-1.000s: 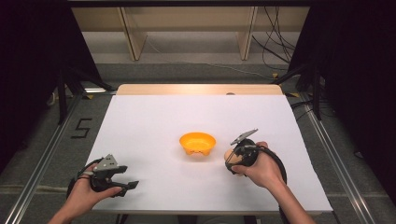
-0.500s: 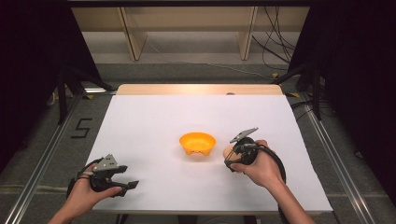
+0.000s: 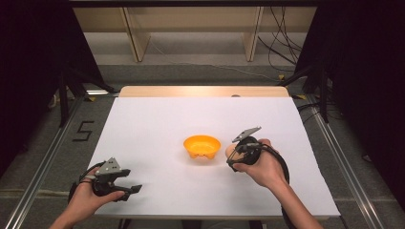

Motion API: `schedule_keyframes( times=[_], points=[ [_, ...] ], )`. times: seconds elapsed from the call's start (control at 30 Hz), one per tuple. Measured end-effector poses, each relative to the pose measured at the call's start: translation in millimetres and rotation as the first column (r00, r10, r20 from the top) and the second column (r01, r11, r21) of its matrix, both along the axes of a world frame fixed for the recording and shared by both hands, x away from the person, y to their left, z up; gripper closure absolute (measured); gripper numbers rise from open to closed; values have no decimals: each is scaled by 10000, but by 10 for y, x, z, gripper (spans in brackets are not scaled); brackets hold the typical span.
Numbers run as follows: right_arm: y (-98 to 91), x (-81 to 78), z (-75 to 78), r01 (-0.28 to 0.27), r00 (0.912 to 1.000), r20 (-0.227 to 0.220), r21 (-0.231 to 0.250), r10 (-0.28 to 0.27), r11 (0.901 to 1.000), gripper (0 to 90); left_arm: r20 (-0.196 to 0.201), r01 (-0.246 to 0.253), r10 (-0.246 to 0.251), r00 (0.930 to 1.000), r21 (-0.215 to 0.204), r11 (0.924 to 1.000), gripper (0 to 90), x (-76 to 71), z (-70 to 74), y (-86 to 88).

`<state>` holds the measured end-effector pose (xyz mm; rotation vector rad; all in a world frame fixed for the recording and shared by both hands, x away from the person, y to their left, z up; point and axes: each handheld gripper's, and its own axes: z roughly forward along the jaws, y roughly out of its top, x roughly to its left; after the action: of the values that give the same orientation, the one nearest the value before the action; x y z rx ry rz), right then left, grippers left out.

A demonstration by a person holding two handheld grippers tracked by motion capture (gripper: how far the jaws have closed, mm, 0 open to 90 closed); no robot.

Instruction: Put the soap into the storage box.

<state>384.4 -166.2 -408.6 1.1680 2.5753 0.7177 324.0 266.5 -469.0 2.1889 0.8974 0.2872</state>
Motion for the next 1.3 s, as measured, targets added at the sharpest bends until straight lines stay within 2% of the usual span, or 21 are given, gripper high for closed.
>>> schedule_keyframes(
  times=[0.03,0.37,0.57,0.6,0.67,0.7,0.77,0.8,0.83,0.87,0.97,1.17,1.23,1.27,1.3],
  points=[
    [-2,14,7,-103,9998,145,-129,105,9999,336,-28,-18,18,10000,-62,10000,238,-4,1,-4],
    [39,82,63,-204,9996,193,-195,208,9996,336,-3,8,-8,10000,-78,10000,237,-2,-2,-4],
    [58,121,78,-301,9984,468,-333,317,9990,336,-20,0,-1,10000,-99,10000,237,-6,-1,-6],
    [68,119,79,-239,9991,335,-332,250,9992,336,-1,12,-12,10000,-90,10000,237,-3,-2,-5],
    [74,126,76,-296,9990,340,-273,305,9992,336,-8,18,-18,10000,-86,10000,237,-3,0,-4],
    [83,138,86,-301,9983,494,-321,317,9990,336,-6,21,-21,10000,-86,10000,237,-3,-1,-4],
    [87,144,94,-409,9980,468,-376,426,9985,336,-18,3,-3,10000,-100,10000,237,-5,-2,-6],
    [90,154,95,-407,9970,648,-419,434,9983,336,-2,0,0,10000,-115,9999,237,-3,-4,-7],
    [97,157,98,-428,9973,589,-368,449,9984,336,85,-109,109,9999,-4,9999,237,-1,-5,-10],
    [102,162,99,-461,9971,588,-382,483,9982,336,-25,18,-18,10000,-1,10000,237,2,3,-1],
    [119,170,95,-489,9968,617,-379,512,9981,336,41,0,0,10000,35,10000,237,1,-1,-3],
    [150,188,103,-589,9958,680,-486,621,9971,336,30,14,-14,10000,-49,10000,237,-2,2,-2],
    [170,187,101,-523,9964,656,-357,545,9980,336,24,20,-20,10000,-45,10000,237,-2,2,-2],
    [165,202,107,-716,9945,738,-461,748,9964,336,28,24,-24,10000,-45,10000,237,-2,3,-1],
    [176,196,110,-548,9960,690,-395,574,9977,336,28,27,-27,10000,-41,10000,237,-3,3,-1]
  ],
)
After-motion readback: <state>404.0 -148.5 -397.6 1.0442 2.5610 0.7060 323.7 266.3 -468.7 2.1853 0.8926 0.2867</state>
